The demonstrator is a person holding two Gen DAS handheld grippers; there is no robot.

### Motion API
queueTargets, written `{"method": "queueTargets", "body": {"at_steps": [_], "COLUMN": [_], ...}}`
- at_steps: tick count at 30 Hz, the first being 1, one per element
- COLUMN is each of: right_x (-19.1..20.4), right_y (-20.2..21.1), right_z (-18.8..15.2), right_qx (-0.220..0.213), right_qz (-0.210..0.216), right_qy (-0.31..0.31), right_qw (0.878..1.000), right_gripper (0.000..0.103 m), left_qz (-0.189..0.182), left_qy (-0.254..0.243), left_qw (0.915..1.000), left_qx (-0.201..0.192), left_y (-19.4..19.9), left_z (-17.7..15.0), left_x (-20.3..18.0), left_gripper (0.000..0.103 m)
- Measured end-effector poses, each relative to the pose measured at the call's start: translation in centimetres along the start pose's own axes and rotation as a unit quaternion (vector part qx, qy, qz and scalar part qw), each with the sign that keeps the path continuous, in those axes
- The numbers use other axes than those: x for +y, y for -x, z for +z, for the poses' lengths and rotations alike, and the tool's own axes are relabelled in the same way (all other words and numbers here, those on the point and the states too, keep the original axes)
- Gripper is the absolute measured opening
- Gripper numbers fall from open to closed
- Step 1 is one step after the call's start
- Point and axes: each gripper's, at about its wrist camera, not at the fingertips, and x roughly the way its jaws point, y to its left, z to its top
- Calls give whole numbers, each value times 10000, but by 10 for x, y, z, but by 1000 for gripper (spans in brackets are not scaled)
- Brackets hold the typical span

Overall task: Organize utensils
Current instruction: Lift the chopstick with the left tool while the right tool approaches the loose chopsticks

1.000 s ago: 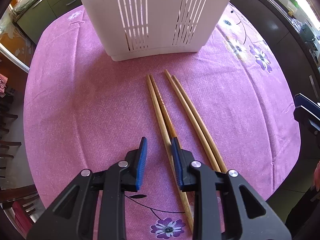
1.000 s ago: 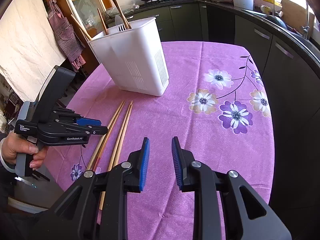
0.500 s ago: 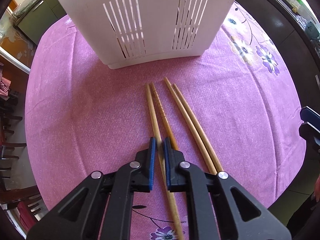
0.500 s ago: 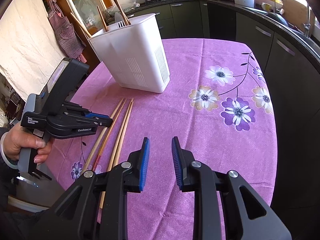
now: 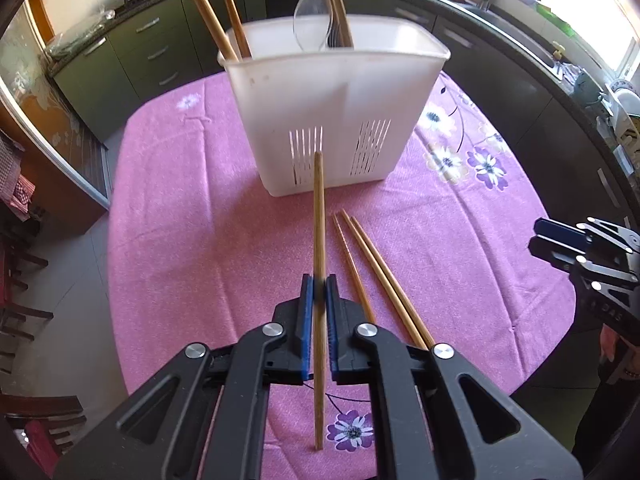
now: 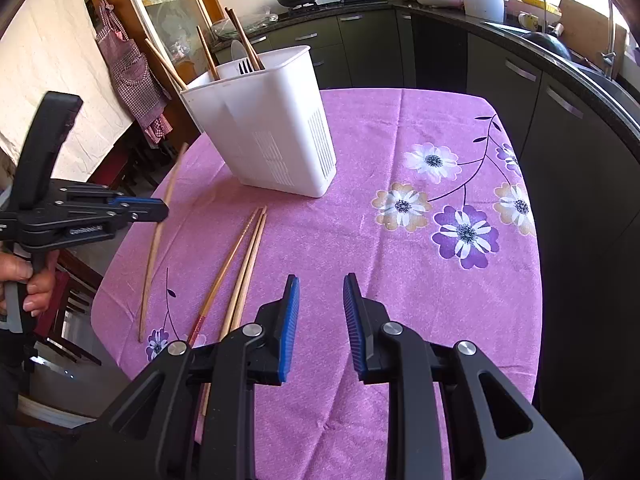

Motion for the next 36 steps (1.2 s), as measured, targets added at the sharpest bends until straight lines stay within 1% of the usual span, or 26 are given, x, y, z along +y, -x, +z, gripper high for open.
{"method": "queueTargets", "body": {"at_steps": [5, 8, 13, 16, 19, 24, 31, 36], "right_x": [2, 4, 15, 30, 48, 68, 83, 87], "right_y": [-1, -7, -26, -40, -59, -93, -121, -131], "right_z": [-1, 0, 5, 10, 14, 21, 25, 27], "right_qx": [42, 139, 389, 557, 827, 1206, 1461, 1544], "right_qz": [-51, -67, -102, -69, -24, -79, -325, -551], "right_qy": [17, 36, 161, 312, 501, 632, 809, 882], "right_qw": [10000, 9999, 9991, 9979, 9953, 9907, 9854, 9825], "right_gripper": [23, 23, 23, 23, 23, 23, 23, 23], "left_qz": [174, 152, 129, 92, 97, 85, 80, 68], "left_qy": [-139, -144, -188, -191, -237, -277, -272, -252], "left_qw": [9978, 9965, 9946, 9936, 9928, 9919, 9914, 9911], "left_qx": [-619, -804, -1016, -1109, -1173, -1239, -1280, -1307], "left_y": [46, 66, 80, 86, 89, 92, 94, 95], "left_z": [-20, -34, -53, -61, -68, -74, -77, -78], "left_x": [9, 16, 21, 23, 23, 24, 29, 31], "left_gripper": [6, 6, 6, 6, 7, 7, 7, 7]}}
